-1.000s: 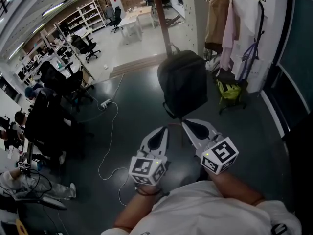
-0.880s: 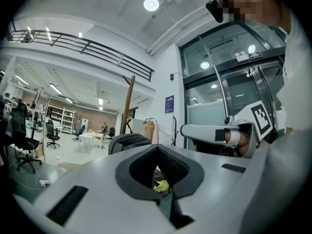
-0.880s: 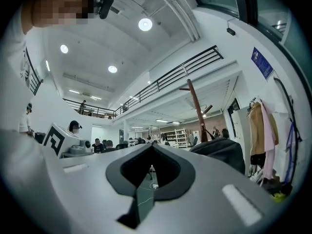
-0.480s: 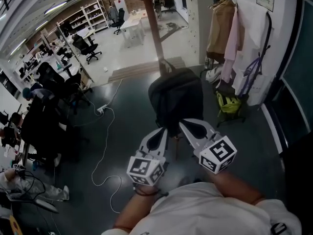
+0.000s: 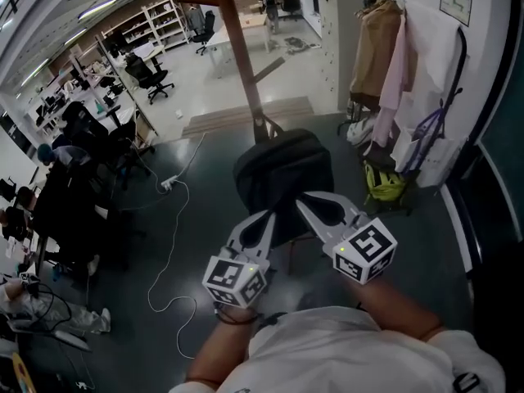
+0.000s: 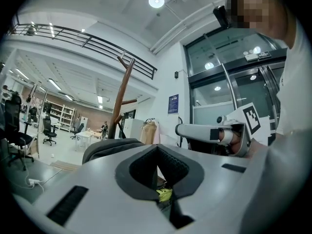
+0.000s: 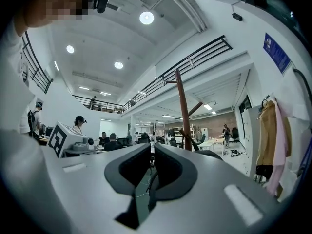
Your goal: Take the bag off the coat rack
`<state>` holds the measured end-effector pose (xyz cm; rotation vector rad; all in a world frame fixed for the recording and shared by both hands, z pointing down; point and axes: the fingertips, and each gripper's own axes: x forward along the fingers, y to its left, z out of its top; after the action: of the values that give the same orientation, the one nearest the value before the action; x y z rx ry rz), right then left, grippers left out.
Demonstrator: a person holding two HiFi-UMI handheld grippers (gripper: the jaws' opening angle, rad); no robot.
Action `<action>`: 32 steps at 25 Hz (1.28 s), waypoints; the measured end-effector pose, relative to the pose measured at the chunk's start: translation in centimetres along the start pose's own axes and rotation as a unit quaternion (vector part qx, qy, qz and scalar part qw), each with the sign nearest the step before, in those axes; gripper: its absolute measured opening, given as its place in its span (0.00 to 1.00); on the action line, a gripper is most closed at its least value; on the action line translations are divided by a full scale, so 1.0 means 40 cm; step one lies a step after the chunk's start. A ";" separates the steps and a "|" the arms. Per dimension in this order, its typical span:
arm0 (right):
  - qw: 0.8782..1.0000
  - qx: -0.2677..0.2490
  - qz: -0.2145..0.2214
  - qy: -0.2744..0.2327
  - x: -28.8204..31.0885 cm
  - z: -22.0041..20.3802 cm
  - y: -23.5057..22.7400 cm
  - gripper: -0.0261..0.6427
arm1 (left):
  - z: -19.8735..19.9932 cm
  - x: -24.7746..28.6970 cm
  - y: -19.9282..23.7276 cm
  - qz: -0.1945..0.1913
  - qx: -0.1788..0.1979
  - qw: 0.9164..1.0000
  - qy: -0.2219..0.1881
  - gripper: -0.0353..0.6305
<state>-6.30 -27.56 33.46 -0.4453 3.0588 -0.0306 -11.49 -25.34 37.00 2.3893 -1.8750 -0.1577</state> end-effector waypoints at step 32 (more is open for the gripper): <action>0.993 -0.040 -0.024 0.108 0.484 -0.012 -0.393 0.15 | 0.128 0.337 0.402 -0.050 0.006 0.999 0.012 0.06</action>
<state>-20.38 -48.14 33.45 -0.5538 3.2710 0.0454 -24.47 -42.30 33.97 2.4837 -1.7515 -0.1251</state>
